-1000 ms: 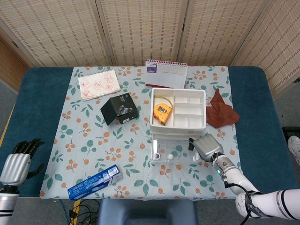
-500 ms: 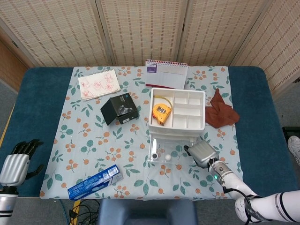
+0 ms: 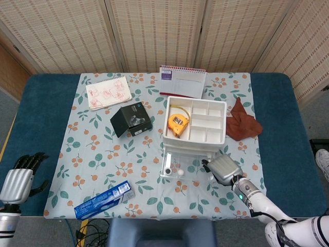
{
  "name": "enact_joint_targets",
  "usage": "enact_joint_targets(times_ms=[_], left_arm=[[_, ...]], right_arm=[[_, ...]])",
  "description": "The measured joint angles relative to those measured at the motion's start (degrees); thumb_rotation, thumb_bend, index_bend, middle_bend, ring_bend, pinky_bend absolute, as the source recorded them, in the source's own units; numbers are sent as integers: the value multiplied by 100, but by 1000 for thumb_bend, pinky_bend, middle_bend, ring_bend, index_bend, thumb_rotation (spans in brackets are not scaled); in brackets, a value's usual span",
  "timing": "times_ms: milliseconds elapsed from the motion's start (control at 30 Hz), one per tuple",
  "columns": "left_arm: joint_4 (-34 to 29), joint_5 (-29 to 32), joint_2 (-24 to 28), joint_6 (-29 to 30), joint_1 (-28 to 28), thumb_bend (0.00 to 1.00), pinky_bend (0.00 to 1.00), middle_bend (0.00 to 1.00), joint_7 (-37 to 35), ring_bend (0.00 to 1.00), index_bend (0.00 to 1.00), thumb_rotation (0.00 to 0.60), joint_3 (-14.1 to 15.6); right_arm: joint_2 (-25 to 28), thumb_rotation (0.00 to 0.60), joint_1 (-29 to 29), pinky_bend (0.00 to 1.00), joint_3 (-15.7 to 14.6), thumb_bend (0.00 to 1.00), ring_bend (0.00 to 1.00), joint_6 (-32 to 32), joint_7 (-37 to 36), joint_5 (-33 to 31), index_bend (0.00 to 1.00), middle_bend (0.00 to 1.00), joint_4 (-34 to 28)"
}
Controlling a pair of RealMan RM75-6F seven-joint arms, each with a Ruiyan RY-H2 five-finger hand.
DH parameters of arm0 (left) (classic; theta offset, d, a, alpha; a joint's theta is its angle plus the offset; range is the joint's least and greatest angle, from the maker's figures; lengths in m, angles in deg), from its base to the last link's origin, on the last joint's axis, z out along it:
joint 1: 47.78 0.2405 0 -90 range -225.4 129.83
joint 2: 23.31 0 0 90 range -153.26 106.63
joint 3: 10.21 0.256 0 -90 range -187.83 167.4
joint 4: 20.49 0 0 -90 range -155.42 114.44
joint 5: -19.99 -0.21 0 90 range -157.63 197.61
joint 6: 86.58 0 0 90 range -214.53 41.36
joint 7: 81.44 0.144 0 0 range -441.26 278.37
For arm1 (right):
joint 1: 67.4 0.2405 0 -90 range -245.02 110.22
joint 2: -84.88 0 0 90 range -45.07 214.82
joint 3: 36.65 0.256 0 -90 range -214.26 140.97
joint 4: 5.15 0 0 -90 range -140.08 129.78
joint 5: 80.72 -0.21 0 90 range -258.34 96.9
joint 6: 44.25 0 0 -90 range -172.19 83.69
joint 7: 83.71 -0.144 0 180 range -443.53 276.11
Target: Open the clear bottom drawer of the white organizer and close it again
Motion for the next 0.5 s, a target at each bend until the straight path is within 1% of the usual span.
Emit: enact_joint_targets(times_ms=[500], left_arm=[[-54,-8,10,1,-5,244,150,191,41,211,217,600,3]], right_arm=[[23,600,-2,1000,-104,620,1000,-2,160,-165,171,914,82]])
